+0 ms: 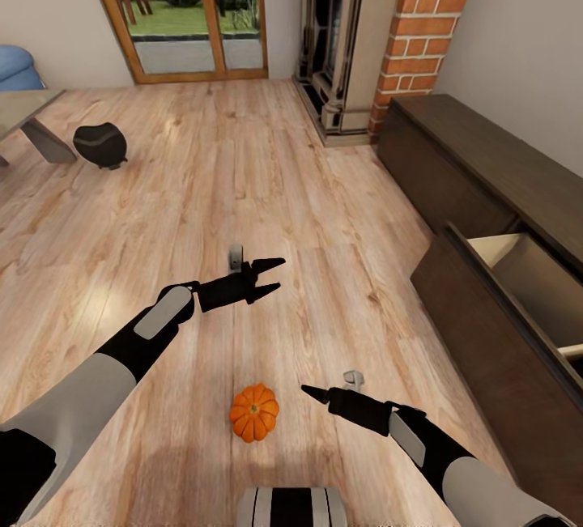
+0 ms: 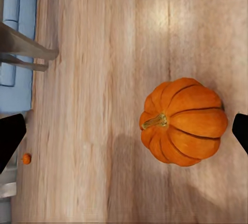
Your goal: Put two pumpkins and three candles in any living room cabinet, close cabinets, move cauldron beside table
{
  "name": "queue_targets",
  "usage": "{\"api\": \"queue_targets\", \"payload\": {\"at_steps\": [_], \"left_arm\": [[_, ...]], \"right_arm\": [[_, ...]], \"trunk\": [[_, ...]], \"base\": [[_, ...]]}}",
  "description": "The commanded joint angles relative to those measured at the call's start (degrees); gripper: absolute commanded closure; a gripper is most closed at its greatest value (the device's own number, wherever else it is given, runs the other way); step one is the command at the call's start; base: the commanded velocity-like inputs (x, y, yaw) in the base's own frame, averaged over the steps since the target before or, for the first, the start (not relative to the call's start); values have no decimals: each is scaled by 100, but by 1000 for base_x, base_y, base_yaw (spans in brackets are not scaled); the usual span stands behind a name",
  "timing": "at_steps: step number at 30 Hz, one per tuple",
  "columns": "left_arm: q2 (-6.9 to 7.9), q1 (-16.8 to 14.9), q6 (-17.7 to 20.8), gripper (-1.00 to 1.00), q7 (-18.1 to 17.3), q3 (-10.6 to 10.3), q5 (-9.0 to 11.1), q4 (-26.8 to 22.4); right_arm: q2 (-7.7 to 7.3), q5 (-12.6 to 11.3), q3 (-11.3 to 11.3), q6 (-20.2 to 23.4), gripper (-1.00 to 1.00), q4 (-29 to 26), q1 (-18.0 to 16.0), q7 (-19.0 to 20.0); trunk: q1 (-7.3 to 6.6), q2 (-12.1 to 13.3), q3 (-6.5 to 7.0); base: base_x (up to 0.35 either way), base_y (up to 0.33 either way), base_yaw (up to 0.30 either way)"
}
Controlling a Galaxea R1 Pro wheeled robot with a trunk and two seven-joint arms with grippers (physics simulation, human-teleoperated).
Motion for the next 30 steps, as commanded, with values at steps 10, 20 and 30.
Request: {"api": "queue_targets", "payload": {"at_steps": [10, 20, 30], "left_arm": [[-17, 0, 1, -100, 3, -2, -4, -4], [-14, -9, 1, -100, 0, 11, 3, -26], [-18, -9, 1, -100, 1, 5, -4, -29]], "right_arm": [[-24, -60, -39, 152, -100, 75, 0, -31], [-20, -44, -42, 954, -100, 66, -38, -51], [-30, 16, -41, 953, -100, -13, -80, 14]], "trunk": [[25, -14, -222], [51, -27, -444], [77, -40, -665]], "base": [[0, 0, 0], [0, 0, 0], [0, 0, 0]]}}
